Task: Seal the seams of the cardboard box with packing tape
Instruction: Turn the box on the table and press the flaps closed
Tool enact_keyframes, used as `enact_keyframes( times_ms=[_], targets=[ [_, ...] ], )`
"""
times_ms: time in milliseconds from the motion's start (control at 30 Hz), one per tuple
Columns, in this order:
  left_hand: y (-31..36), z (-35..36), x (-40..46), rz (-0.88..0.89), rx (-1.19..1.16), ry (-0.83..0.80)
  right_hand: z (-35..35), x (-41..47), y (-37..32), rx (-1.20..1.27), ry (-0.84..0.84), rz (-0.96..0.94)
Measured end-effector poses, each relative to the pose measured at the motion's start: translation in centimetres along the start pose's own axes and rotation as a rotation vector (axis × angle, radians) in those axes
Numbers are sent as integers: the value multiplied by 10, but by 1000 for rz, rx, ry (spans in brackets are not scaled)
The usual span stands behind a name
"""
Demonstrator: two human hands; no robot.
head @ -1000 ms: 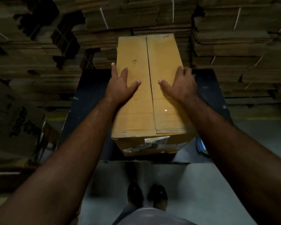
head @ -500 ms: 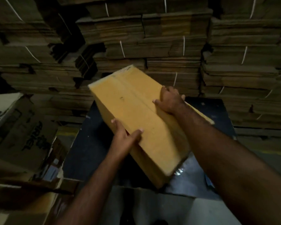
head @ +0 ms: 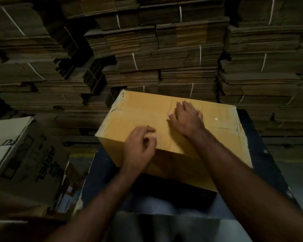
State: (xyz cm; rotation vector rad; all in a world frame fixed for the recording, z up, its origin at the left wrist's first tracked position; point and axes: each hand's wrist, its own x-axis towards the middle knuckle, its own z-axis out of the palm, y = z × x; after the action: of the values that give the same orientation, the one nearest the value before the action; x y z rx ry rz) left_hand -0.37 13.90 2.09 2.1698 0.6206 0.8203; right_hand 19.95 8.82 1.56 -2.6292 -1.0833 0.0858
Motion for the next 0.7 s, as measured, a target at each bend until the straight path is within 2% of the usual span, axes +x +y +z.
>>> enact_keyframes(
  times_ms=[67,133,167,267,533,600,700],
  targets=[
    [-23,-11,49,100,379,-170,5,-27,-11,5,-31,4],
    [-48,-18,79,39,722,-318,11,-47,-13,1,-41,38],
    [-59,-21,86,-33,808,-379,15,-53,-11,1,-20,57],
    [-73,-18,79,-159,858,-469,20,-58,-4,9,37,63],
    [-39,9,38,-214,844,-410,2,-58,39,-75,48,5],
    [-37,11,41,-122,836,-380,1,-60,30,-107,51,-28],
    [-34,20,46,144,807,-407,4,-63,1,-100,27,-133]
  ],
)
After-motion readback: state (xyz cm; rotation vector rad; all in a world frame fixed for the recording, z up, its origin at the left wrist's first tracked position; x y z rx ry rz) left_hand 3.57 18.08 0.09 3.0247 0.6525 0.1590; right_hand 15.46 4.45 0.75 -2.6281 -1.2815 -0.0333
